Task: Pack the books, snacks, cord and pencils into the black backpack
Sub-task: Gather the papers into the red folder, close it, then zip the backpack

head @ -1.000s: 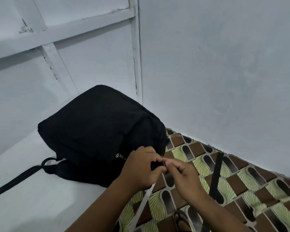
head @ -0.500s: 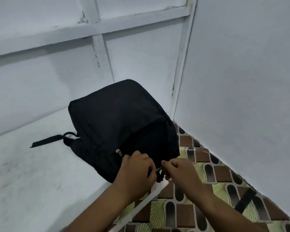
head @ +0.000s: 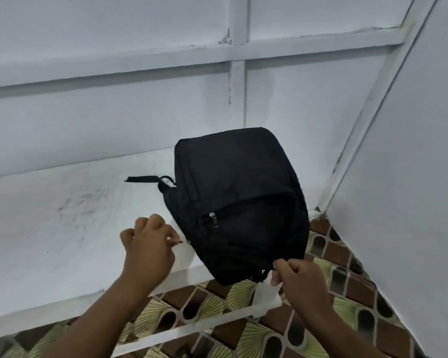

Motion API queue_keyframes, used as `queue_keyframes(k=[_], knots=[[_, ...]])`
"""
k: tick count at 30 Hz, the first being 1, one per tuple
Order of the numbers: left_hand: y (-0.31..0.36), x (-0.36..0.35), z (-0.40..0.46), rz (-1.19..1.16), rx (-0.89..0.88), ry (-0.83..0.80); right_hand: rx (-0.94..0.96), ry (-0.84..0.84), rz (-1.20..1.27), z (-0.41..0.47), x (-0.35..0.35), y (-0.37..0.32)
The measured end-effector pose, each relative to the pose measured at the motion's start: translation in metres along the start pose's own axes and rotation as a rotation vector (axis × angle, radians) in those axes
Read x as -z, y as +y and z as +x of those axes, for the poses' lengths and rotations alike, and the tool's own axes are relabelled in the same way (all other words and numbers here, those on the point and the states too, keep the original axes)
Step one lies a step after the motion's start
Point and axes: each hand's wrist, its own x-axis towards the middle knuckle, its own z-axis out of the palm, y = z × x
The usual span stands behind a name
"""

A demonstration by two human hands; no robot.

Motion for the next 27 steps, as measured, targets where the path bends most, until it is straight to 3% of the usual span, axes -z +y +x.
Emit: queue_keyframes(k=[8, 14, 17, 21, 24, 27], knots=[[-0.030, -0.017, 0.074, -0.052, 0.136, -0.072, -0.135, 0.092, 0.106, 0.008, -0.018, 0.009], [-0.041, -0.032, 0.116, -0.257, -0.150, -0.120, -0.424, 0.161, 0.411, 0.004, -0.037, -0.012], [-0.043, -0.027, 0.139, -0.408, -0.302, -0.129, -0.362, 0.228, 0.444, 0.005, -0.051, -0.035], [-0.046, -0.018, 0.185, -0.622, -0.359, -0.195, -0.259, 0.387, 0.451, 0.002, -0.080, -0.063], [-0.038, -0.019, 0.228, -0.494, -0.337, -0.246, -0.244, 0.508, 0.336, -0.005, -0.106, -0.071], [-0.027, -0.029, 0.266, -0.398, -0.277, -0.351, -0.249, 0.515, 0.271, -0.011, -0.117, -0.079]])
